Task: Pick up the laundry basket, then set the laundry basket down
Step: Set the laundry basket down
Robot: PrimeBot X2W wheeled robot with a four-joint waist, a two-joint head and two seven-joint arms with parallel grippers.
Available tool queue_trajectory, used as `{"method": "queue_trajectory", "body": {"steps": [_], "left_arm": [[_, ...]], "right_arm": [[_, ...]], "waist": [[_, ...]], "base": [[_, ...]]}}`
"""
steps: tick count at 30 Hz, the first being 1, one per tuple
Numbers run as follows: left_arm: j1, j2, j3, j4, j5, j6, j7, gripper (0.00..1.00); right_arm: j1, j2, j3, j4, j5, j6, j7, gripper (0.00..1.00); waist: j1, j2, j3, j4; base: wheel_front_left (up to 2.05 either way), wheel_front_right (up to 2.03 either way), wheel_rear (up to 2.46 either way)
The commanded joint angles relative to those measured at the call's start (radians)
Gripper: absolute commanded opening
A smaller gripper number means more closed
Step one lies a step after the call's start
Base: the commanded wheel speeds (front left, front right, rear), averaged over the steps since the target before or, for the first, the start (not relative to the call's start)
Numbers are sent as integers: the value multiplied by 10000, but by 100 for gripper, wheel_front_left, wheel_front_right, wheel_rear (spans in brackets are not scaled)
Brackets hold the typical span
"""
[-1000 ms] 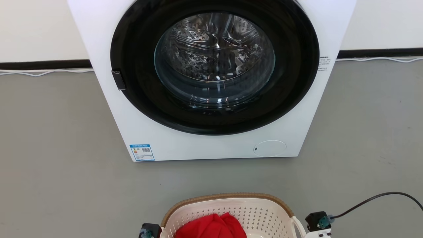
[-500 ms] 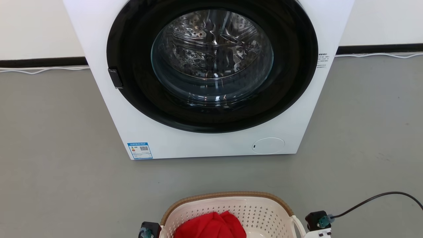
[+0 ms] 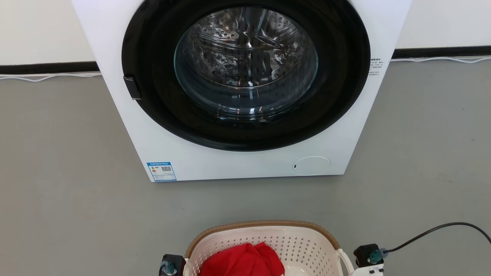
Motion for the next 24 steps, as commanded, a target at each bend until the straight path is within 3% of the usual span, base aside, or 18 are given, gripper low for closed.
{"method": "queue_trajectory", "body": {"steps": [1, 14, 24], "left_arm": [[-641, -74, 51, -200, -12, -91, -328, 0], [-1629, -74, -235, 95, -180, -61, -748, 0], [-2851, 52, -108, 631, -162, 12, -1305, 0]], "right_arm": [[-301, 172, 292, -251, -42, 88, -112, 0], [-1037, 172, 439, -284, -10, 88, -686, 0], [-2063, 172, 549, -497, -53, 88, -1446, 0]], "waist": [[1, -2, 55, -19], [1, -2, 881, -34], [1, -2, 2295, -161]], "base": [[0, 0, 0], [0, 0, 0], [0, 0, 0]]}}
